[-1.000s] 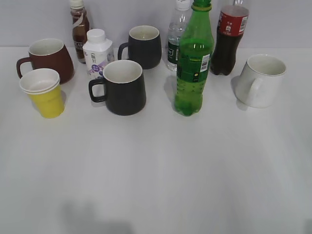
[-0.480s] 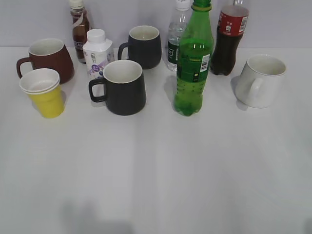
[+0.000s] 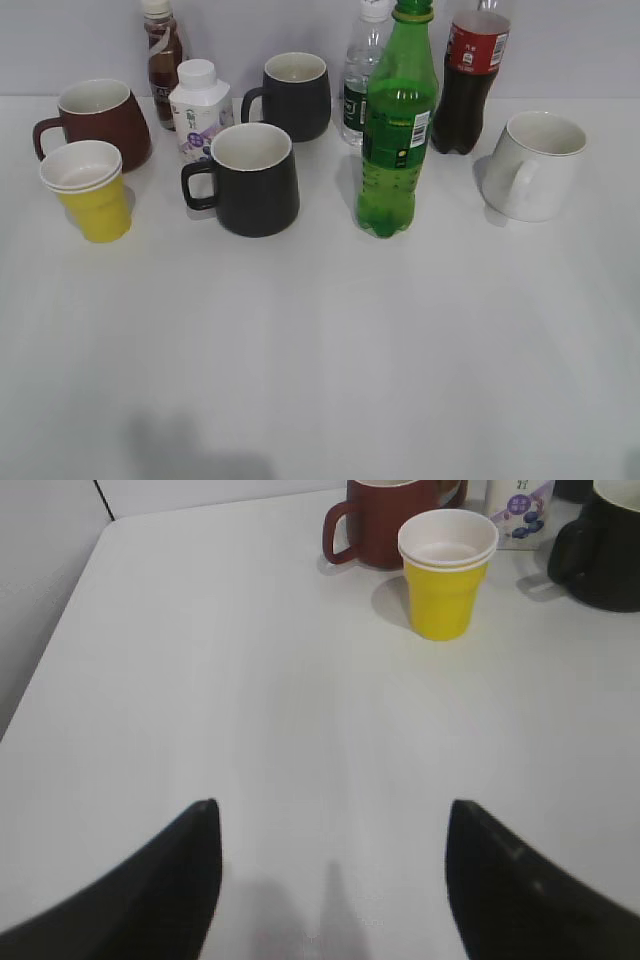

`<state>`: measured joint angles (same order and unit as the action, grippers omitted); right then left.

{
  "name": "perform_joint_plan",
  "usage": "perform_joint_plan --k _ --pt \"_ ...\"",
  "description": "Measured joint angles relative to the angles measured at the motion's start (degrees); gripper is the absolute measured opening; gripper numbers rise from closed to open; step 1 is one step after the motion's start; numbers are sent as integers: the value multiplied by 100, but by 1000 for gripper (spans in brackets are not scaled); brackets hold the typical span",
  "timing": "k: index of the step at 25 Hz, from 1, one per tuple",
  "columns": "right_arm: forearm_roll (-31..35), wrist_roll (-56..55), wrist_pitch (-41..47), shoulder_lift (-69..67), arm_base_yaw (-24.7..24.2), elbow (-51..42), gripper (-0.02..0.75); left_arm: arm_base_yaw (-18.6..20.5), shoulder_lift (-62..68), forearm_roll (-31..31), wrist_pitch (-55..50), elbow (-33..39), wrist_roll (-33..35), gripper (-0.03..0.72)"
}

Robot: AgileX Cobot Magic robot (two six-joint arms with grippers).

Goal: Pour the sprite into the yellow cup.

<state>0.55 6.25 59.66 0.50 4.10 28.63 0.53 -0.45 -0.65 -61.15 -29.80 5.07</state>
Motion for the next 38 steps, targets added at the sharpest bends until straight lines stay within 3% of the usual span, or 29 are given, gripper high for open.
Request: perform_joint_plan --k 6,10,17,20,25,34,38 --pt "0 0 0 0 0 0 588 -200 36 138 26 -20 0 533" --pt "34 0 -98 0 0 37 588 -434 365 138 771 -110 0 533" --pt "1481 390 -2593 -919 0 4 588 -485 1446 150 3316 267 0 533" --pt "2146 1029 -3168 -1681 42 -89 588 -485 2223 156 4512 563 0 533" --pt "2835 2213 -4035 -2726 510 -102 588 -485 3727 219 6031 682 0 533" --pt "2899 3047 -5032 -4651 1508 -102 588 -540 6309 1149 7353 695 0 533" --pt "2910 3138 -5738 -5477 1806 -102 588 -907 6634 1221 7837 902 0 533"
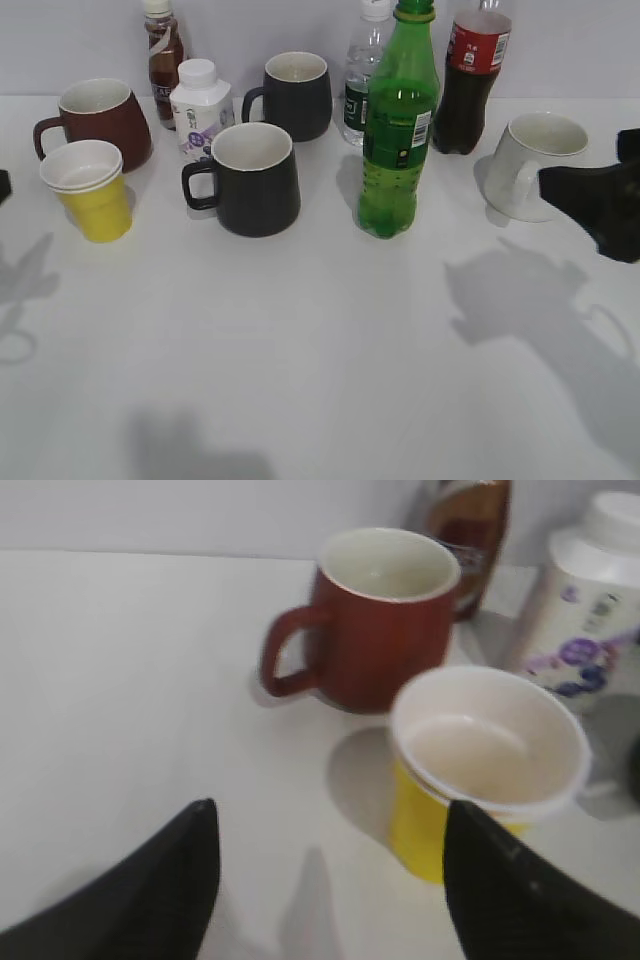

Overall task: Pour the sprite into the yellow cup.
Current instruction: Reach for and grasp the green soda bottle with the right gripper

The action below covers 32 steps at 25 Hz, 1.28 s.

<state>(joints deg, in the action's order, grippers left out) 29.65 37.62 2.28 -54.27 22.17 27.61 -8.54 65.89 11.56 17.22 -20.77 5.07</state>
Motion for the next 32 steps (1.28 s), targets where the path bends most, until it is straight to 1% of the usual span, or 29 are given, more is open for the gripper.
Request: perform_joint_plan --k 2,5,8,12,16,19,24,29,32 --pt "45 -5 -394 -347 88 0 588 -254 95 -25 371 241 0 533" --pt "45 -190 -862 -772 207 0 588 -501 341 -95 1046 641 0 533" --pt "45 -416 -1027 -1064 255 49 588 -554 797 -297 1930 861 0 543" --pt "45 -661 -1059 -1205 255 134 588 -554 1633 -642 3406 884 0 615" --pt "45 -739 -1075 -1205 255 166 588 -554 2702 -732 4814 884 0 641" --pt "45 -798 -1056 -1205 255 207 588 -554 3391 -774 5080 825 -62 642" --pt "39 -886 -1045 -1212 255 321 587 -561 4160 -1205 5152 292 -220 642" --pt "34 -897 -1038 -1216 255 480 587 -561 4478 -986 5189 -218 -239 642" --pt "-18 -897 -1038 -1236 255 521 587 -561 4657 -1000 5195 -471 -239 640"
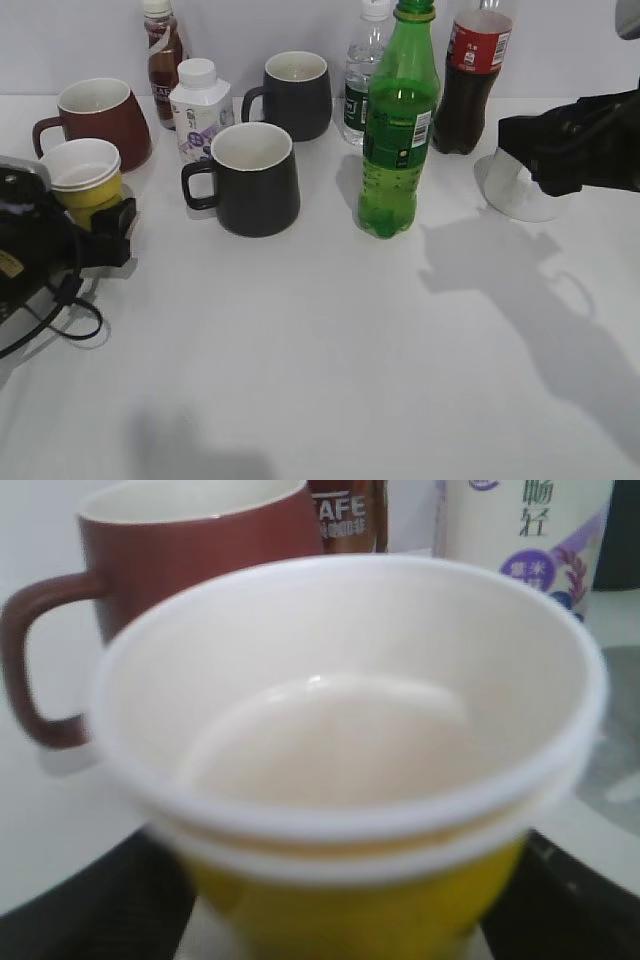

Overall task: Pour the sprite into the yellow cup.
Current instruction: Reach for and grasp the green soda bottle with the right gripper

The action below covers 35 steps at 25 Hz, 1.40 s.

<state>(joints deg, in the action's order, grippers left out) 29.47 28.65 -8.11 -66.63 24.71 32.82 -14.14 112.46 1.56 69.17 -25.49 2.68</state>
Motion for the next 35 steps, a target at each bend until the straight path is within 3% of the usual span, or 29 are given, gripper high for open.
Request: perform_joint_plan --k 6,13,17,23,26,30,35 --pt "-31 -77 0 -290 0 54 587 0 328 -103 -4 -378 0 609" --pt "-43 -91 -63 -773 24 229 587 0 364 -124 1 -537 0 483" --pt "-183 -96 -164 -848 331 266 587 0 364 -124 6 -538 0 439" --pt "-491 -382 -974 -1402 664 277 587 0 196 -192 32 -285 0 433" --pt "-1083 -1170 -1408 -1757 664 281 587 0 -94 -314 16 39 0 432" --pt "-2545 -2344 -2278 -2206 665 281 587 0 -553 -714 14 413 0 430" --pt "-2637 -2702 -3201 -2893 665 281 587 0 -924 -1327 14 728 -17 428"
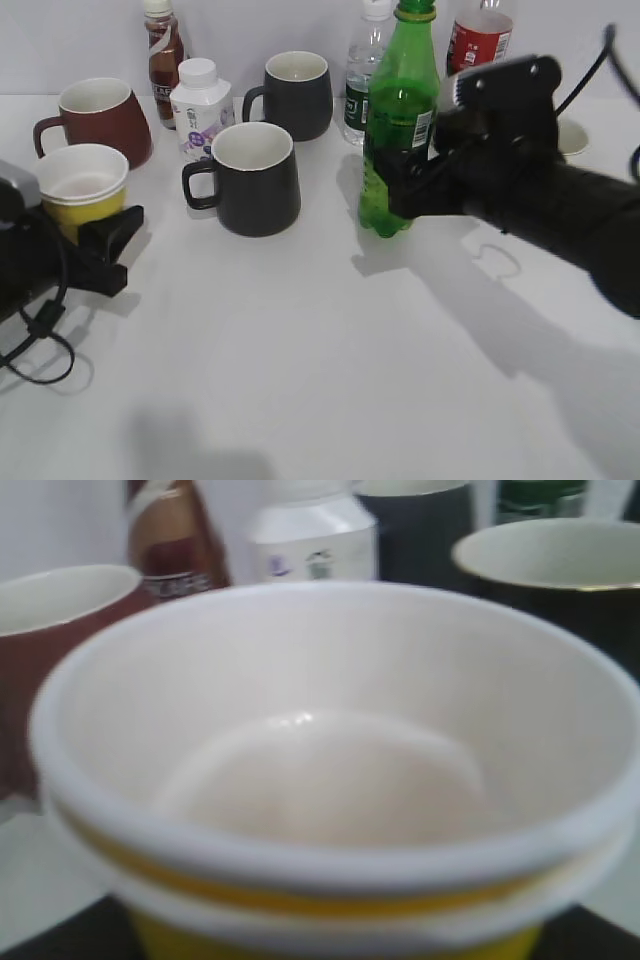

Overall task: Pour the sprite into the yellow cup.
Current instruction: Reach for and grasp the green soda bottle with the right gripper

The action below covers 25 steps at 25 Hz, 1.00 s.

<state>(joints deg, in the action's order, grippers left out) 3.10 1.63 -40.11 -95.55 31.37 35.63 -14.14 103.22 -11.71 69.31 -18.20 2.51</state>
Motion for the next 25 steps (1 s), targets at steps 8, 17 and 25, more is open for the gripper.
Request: perform_joint_plan --k 8,17,25 --pt "26 -32 -1120 -1070 0 199 587 0 -98 -1485 -4 99 -397 428" --pt "21 -34 -1192 -1833 0 1055 559 0 -98 -2522 -4 100 -467 427" --pt "13 35 -1212 -1877 0 1088 407 -243 -98 -2781 -15 -205 -905 426"
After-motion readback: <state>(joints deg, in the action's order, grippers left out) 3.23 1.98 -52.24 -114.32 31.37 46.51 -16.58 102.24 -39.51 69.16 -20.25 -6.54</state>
